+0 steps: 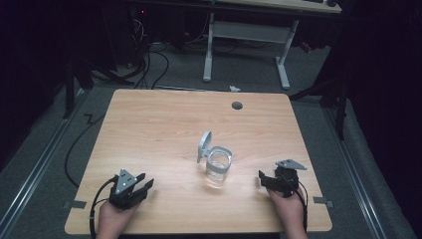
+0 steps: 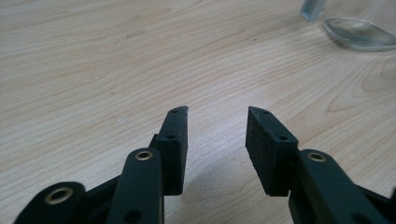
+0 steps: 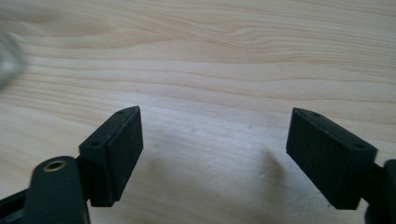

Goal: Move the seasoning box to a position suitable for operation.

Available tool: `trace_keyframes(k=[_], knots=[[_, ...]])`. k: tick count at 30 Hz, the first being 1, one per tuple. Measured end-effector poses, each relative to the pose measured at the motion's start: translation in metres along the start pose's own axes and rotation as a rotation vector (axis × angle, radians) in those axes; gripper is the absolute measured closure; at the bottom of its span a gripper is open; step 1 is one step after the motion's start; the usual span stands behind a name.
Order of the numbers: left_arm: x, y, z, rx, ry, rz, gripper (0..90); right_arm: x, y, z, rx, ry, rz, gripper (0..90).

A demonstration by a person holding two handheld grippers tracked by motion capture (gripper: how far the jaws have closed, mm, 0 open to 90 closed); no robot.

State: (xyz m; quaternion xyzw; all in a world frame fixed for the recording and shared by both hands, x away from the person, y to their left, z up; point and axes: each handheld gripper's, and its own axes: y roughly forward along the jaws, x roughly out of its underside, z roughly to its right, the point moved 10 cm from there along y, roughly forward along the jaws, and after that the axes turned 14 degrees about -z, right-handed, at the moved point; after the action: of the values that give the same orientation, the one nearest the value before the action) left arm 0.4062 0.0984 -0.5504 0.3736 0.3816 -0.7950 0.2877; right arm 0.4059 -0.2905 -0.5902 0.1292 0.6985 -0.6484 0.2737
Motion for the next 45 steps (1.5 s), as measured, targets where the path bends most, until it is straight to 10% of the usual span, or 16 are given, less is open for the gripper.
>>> trace_keyframes(k=[3,12,26,45], knots=[[-0.004,-0.002,0.002,0.015,-0.017,0.006,57.2,0.0,-0.01,-0.001,0.041,-0.012,0.057,29.1],[-0.008,-0.005,0.001,0.038,-0.04,0.009,51.7,-0.014,-0.021,-0.03,-0.096,-0.071,0.138,61.4],[-0.004,-0.002,0.001,0.042,-0.038,-0.015,42.8,-0.047,-0.002,-0.065,-0.161,-0.169,0.112,89.7],[0.001,0.0,0.004,0.051,-0.029,-0.027,41.3,-0.07,0.016,-0.104,-0.181,-0.259,0.12,90.0]])
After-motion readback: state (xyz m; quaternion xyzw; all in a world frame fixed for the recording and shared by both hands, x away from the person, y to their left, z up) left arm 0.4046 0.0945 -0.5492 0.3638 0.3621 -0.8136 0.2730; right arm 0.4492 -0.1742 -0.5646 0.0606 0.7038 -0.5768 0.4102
